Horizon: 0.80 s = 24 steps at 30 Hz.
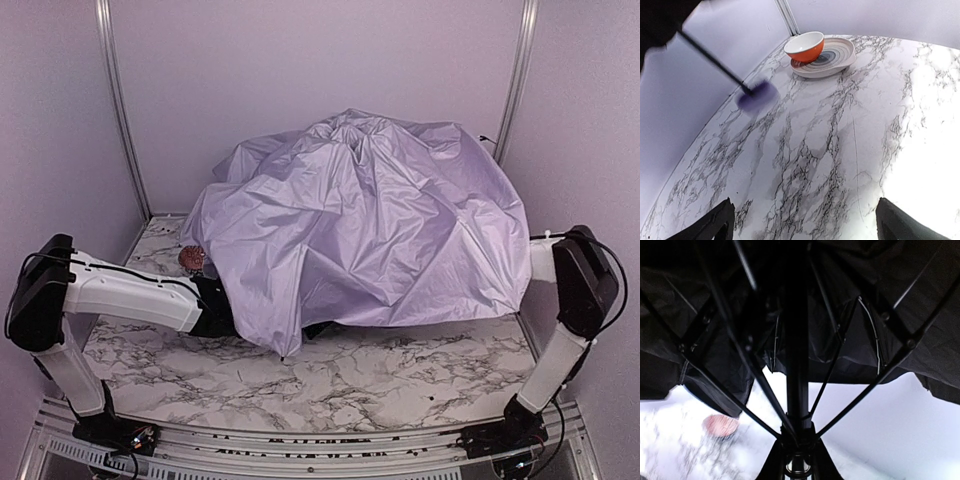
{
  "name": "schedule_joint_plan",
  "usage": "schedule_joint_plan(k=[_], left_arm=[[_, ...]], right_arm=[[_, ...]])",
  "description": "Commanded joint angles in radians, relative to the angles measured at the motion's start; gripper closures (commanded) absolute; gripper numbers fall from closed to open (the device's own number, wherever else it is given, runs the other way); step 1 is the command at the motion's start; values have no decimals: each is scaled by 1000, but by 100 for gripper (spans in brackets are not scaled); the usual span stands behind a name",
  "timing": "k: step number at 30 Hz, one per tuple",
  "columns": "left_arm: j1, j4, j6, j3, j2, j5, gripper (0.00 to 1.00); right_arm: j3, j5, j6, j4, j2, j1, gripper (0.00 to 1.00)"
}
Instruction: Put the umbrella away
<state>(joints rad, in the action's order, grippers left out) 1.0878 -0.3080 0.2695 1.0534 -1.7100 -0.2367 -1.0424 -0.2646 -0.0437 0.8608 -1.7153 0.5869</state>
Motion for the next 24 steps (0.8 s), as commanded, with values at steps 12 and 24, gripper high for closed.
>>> schedule_joint_plan(k=[12,24], left_arm=[[23,34,-31,-167,62,84,1],[-41,44,-140,-328,227,119,1]], right_arm=[[-453,-24,-108,-654,182,-299,100],[-514,365,-442,-889,284,-342,100]])
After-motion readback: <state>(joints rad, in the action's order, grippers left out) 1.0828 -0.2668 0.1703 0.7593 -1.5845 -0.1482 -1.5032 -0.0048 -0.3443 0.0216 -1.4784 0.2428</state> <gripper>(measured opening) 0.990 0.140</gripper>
